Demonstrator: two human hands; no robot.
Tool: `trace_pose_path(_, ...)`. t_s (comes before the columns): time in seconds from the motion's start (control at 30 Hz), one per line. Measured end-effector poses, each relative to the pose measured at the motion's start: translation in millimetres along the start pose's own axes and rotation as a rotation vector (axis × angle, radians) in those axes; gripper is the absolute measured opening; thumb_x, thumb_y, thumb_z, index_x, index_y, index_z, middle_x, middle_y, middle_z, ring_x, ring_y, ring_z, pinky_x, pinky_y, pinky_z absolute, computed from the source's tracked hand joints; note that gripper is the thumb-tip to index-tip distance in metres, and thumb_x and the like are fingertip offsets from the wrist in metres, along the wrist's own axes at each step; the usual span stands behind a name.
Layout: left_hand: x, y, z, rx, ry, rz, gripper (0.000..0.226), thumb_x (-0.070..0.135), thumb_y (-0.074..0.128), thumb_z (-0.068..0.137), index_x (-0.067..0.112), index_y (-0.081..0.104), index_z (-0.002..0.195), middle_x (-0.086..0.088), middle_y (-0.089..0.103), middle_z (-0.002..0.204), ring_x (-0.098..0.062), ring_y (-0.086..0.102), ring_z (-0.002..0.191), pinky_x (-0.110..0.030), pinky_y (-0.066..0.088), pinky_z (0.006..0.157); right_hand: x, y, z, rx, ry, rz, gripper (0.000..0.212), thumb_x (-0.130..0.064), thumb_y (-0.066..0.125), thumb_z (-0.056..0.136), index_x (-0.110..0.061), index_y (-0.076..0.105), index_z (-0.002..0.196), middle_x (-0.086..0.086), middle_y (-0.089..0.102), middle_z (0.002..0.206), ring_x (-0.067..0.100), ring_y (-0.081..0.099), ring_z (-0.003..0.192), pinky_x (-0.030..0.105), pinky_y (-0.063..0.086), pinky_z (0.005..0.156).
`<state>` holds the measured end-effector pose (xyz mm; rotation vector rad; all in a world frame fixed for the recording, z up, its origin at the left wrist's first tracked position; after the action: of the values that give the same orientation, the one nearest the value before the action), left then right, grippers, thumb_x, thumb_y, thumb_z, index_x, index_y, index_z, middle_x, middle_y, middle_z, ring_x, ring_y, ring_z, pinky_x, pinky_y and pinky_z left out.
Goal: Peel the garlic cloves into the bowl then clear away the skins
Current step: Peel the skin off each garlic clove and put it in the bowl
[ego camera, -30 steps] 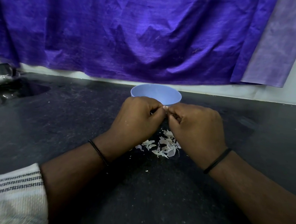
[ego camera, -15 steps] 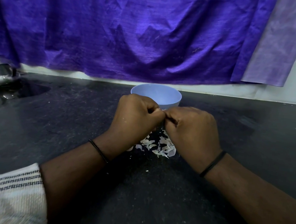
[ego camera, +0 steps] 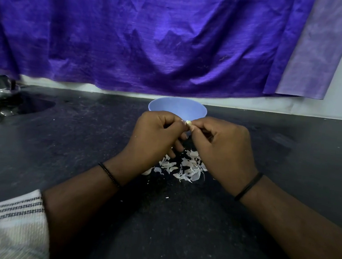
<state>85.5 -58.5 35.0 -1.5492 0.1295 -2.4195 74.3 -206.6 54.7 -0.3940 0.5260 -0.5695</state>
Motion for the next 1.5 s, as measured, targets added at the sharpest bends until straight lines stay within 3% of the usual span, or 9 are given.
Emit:
trace_pose_path(0.43, 4.6, 0.1, -0.4, -0.044, 0.051, -0.01, 0.02, 0.01, 0.061, 0.096, 0.007, 0.075, 0.083, -0.009, 0.072, 0.077, -0.022, 0.066, 0.054, -0.031, 0.052, 0.042, 10.6, -2.4, 0.3, 0.015, 0.115, 0.105, 0.01, -0.026, 0.069, 0.091, -0.022, 0.078, 0.092, -0.012, 0.074, 0.08, 0.002, 0.069, 0.073, 0.036, 0.059, 0.065)
trace_pose_path(0.6, 0.9, -8.7, 1.1, 0.03, -0.009, -0.096, 0.004, 0.006, 0.072, 0.087, 0.005, 0.074, 0.084, -0.007, 0.072, 0.069, -0.023, 0.066, 0.055, -0.033, 0.054, 0.044, 9.1, -1.5, 1.1, 0.023, 0.043, 0.012, 0.008, -0.022, 0.07, 0.09, -0.018, 0.077, 0.094, -0.007, 0.073, 0.08, 0.01, 0.067, 0.072, 0.038, 0.057, 0.063)
trace_pose_path(0.97, -0.4, -0.9, 1.7, -0.05, -0.035, -0.039, 0.012, 0.008, 0.066, 0.09, 0.005, 0.065, 0.079, -0.002, 0.061, 0.056, -0.021, 0.061, 0.052, -0.027, 0.048, 0.04, 14.1, 2.5, -0.3, -0.035, 0.104, 0.094, 0.009, -0.023, 0.07, 0.09, -0.022, 0.077, 0.096, -0.011, 0.073, 0.082, 0.003, 0.067, 0.076, 0.036, 0.058, 0.068)
trace_pose_path(1.1, -1.4, 0.0, 1.7, -0.065, -0.05, -0.009, 0.012, 0.007, 0.064, 0.091, 0.002, 0.064, 0.081, -0.008, 0.059, 0.055, -0.017, 0.059, 0.049, -0.028, 0.048, 0.041, 7.8, 2.6, 1.7, -0.056, 0.0, -0.077, 0.009, -0.026, 0.069, 0.09, -0.023, 0.073, 0.097, -0.009, 0.071, 0.089, 0.013, 0.062, 0.085, 0.034, 0.053, 0.071)
trace_pose_path(1.23, -2.7, 0.2, 2.4, -0.093, -0.053, 0.022, 0.012, 0.005, 0.062, 0.093, 0.004, 0.063, 0.081, -0.003, 0.059, 0.054, -0.014, 0.06, 0.048, -0.027, 0.047, 0.041, 1.6, -0.2, 4.0, -0.031, -0.114, -0.151, 0.025, -0.018, 0.072, 0.085, -0.017, 0.072, 0.111, 0.0, 0.071, 0.103, 0.021, 0.06, 0.094, 0.031, 0.05, 0.077)
trace_pose_path(1.5, 0.4, 1.6, 1.6, -0.123, -0.03, 0.047, 0.011, 0.007, 0.064, 0.091, 0.002, 0.064, 0.082, -0.001, 0.06, 0.055, -0.015, 0.062, 0.05, -0.027, 0.048, 0.041, -2.4, 0.7, 7.6, -0.098, -0.193, -0.152, 0.017, -0.018, 0.072, 0.086, -0.023, 0.076, 0.101, -0.006, 0.072, 0.091, 0.016, 0.058, 0.082, 0.031, 0.048, 0.069)
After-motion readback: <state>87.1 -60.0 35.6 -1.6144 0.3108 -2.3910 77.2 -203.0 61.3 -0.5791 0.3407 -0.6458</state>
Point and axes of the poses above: each hand's wrist, its own z-axis towards the middle knuckle, its own y-axis out of the palm, x = y × z, the point moved 7 cm from there along z, towards the middle knuckle
